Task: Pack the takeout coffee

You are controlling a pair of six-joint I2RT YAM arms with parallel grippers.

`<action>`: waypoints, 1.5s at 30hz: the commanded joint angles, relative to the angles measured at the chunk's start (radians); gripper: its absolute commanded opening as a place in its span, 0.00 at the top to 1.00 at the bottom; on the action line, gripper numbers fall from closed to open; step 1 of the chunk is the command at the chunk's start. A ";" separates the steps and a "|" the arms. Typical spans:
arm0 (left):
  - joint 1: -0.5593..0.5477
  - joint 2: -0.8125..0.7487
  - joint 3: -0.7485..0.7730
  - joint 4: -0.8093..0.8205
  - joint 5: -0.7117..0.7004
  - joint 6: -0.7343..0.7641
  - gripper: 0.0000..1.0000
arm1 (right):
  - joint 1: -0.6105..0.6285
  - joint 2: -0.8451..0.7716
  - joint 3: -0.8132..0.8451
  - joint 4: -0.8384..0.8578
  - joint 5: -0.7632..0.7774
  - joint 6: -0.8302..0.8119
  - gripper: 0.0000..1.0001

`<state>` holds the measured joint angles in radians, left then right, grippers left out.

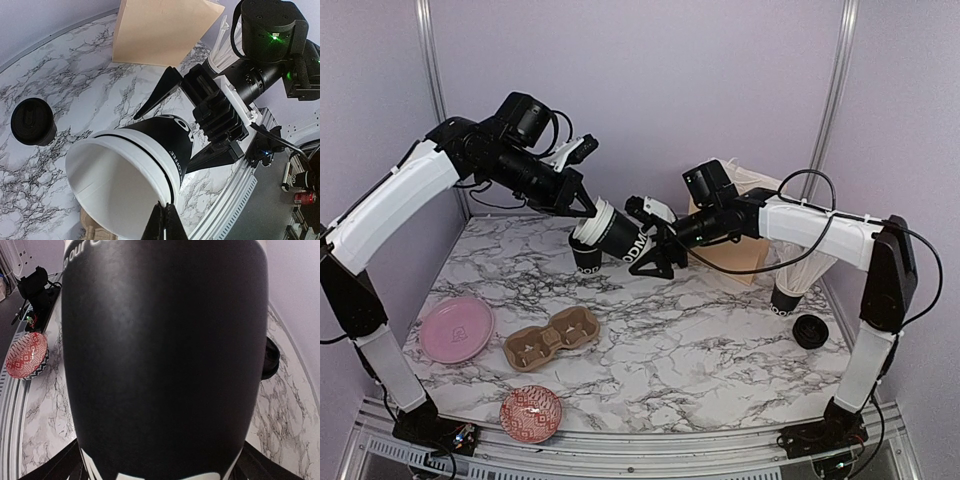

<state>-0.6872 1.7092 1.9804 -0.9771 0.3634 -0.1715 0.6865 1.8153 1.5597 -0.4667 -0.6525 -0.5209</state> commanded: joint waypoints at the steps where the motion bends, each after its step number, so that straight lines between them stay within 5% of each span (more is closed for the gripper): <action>1: -0.002 -0.005 0.014 0.029 0.018 0.015 1.00 | 0.000 0.004 0.011 -0.022 -0.001 -0.010 0.14; 15: -0.002 0.013 0.011 0.028 0.023 0.015 1.00 | 0.001 -0.017 -0.023 -0.025 -0.025 -0.055 0.51; 36: 0.072 -0.075 0.104 -0.045 -0.192 0.031 1.00 | -0.080 0.021 -0.222 0.006 -0.096 -0.066 0.61; 45: 0.077 0.027 -0.022 -0.140 -0.669 0.072 1.00 | -0.089 -0.061 -0.265 -0.021 -0.255 -0.094 0.58</action>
<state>-0.6170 1.6653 2.0171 -1.0397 -0.0257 -0.1299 0.6018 1.8256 1.3022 -0.4664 -0.7956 -0.5842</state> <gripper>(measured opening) 0.007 0.596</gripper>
